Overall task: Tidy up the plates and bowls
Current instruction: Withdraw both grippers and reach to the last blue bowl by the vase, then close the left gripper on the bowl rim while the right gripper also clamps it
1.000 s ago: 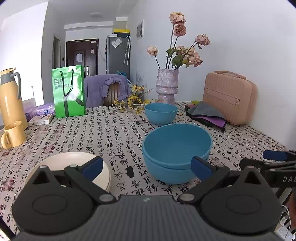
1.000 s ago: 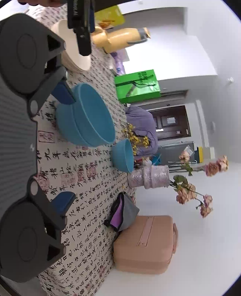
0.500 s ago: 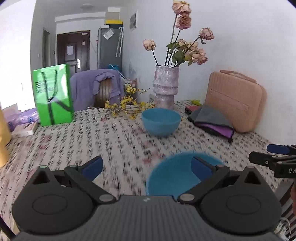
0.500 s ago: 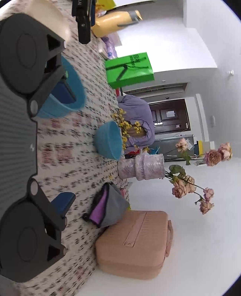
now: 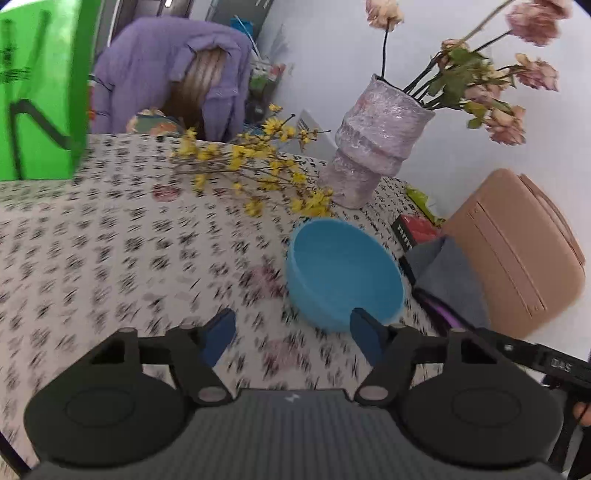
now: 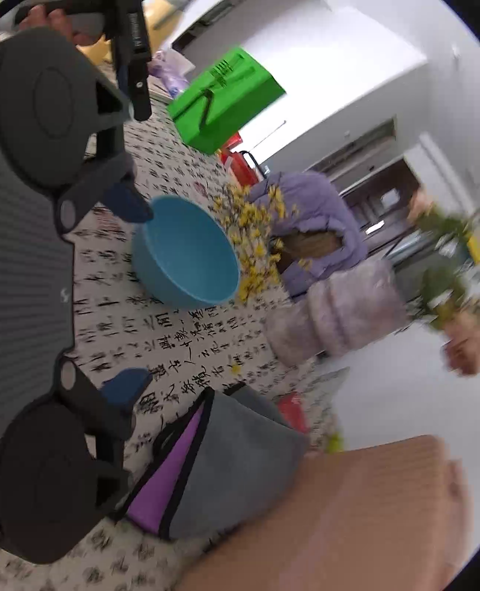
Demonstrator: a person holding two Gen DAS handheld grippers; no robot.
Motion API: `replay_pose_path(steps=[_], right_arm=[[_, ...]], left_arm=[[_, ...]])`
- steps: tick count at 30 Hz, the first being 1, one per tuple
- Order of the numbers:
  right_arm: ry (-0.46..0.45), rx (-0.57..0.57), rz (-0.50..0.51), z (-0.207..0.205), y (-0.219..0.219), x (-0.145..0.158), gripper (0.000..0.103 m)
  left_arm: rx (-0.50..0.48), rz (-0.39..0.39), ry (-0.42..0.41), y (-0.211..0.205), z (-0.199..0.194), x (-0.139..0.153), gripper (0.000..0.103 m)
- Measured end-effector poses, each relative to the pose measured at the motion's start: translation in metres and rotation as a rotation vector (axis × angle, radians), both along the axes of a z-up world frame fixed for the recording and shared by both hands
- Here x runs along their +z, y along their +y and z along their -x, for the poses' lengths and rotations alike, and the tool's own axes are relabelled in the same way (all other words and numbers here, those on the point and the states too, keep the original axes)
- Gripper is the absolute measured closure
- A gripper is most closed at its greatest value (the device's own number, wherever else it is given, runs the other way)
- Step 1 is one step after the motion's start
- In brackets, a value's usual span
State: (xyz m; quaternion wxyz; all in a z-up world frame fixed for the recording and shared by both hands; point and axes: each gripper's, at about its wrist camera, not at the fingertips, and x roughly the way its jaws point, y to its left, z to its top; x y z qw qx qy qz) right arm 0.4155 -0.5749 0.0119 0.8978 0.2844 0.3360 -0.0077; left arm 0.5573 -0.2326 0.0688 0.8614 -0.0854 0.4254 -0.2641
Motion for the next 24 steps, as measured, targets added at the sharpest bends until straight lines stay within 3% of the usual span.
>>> replay_pose_path(steps=[1, 3, 6, 10, 12, 15, 17, 24], right_arm=[[0.016, -0.005, -0.030, -0.015, -0.005, -0.007, 0.025], [0.059, -0.016, -0.082, -0.039, -0.012, -0.021, 0.032], [0.087, -0.002, -0.120, -0.068, -0.013, -0.039, 0.048], [0.108, -0.019, -0.143, -0.098, -0.015, -0.054, 0.055], [0.115, -0.019, -0.150, -0.106, -0.014, -0.059, 0.068], [0.122, -0.006, -0.154, -0.116, -0.011, -0.064, 0.080], [0.117, 0.002, -0.158, -0.117, -0.010, -0.065, 0.085], [0.121, 0.013, -0.130, -0.110, -0.006, -0.054, 0.087]], left_arm=[[0.005, -0.001, 0.017, -0.007, -0.014, -0.007, 0.036], [0.019, 0.009, 0.063, -0.017, -0.033, -0.019, 0.051], [0.008, 0.068, 0.114, -0.030, -0.056, -0.034, 0.056], [0.018, 0.068, 0.155, -0.044, -0.074, -0.048, 0.059], [0.025, 0.072, 0.168, -0.047, -0.078, -0.052, 0.072], [0.025, 0.079, 0.180, -0.048, -0.084, -0.056, 0.085], [0.030, 0.077, 0.180, -0.049, -0.084, -0.057, 0.087], [0.029, 0.095, 0.184, -0.043, -0.075, -0.045, 0.090]])
